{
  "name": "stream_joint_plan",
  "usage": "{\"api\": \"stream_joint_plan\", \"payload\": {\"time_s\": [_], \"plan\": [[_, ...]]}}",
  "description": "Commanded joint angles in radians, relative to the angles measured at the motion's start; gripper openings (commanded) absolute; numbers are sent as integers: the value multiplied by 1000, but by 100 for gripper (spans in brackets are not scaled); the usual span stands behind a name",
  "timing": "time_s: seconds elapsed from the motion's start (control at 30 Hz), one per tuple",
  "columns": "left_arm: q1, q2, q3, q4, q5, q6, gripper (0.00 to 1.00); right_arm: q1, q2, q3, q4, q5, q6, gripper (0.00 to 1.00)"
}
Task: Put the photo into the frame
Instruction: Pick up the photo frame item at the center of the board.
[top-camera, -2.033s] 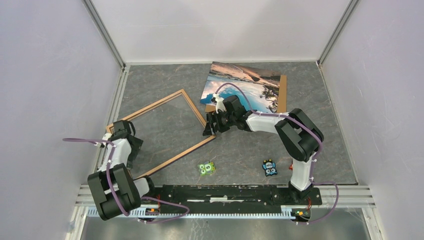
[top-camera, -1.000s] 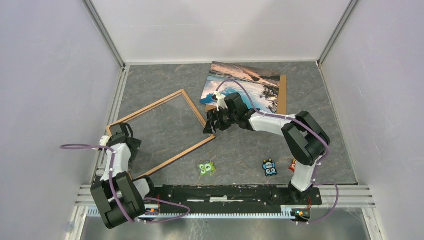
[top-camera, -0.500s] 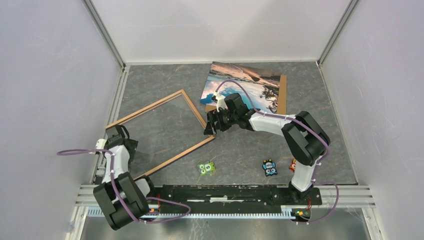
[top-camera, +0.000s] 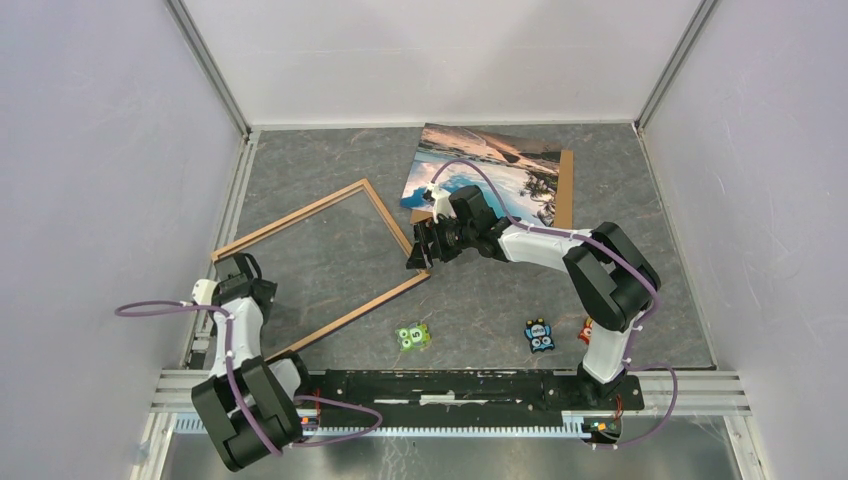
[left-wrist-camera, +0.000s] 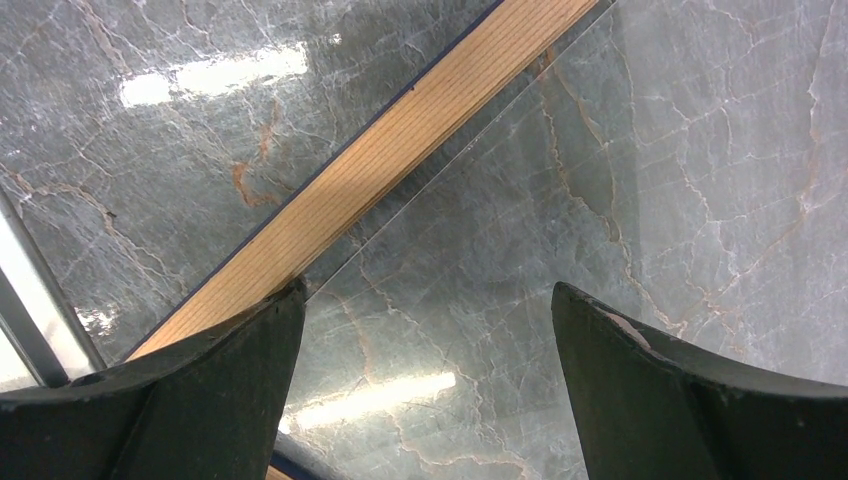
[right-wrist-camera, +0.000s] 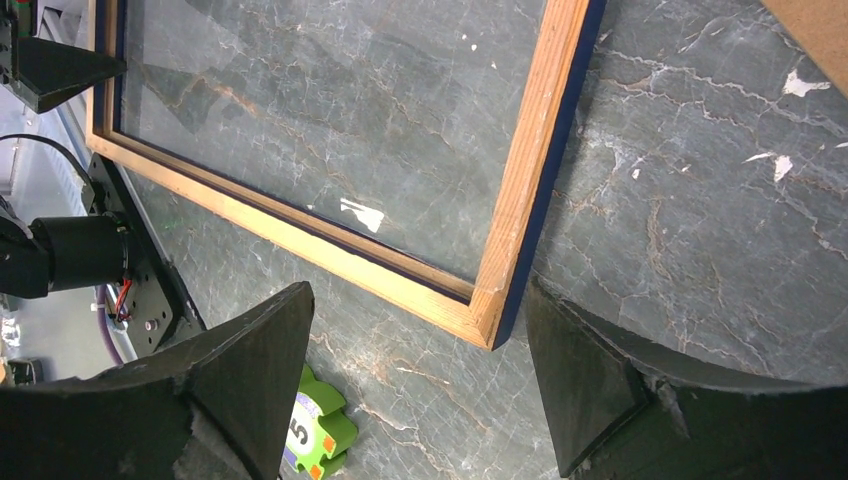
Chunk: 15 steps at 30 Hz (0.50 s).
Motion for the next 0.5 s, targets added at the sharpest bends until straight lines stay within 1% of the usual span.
{"api": "stream_joint_plan", "payload": {"time_s": [0.0, 0.2, 0.33, 0.47], "plan": [[2, 58, -36, 32, 88, -71, 100, -2, -13, 14, 36, -18, 8, 84], [-9, 83, -42, 49, 192, -94, 100, -2, 11, 28, 75, -47, 50, 85], [-18, 110, -49, 69, 222, -93, 100, -5, 31, 34, 91, -55, 70, 86], [-79, 116, -55, 77, 243, -129, 100, -10, 44, 25, 103, -56, 84, 87]]}}
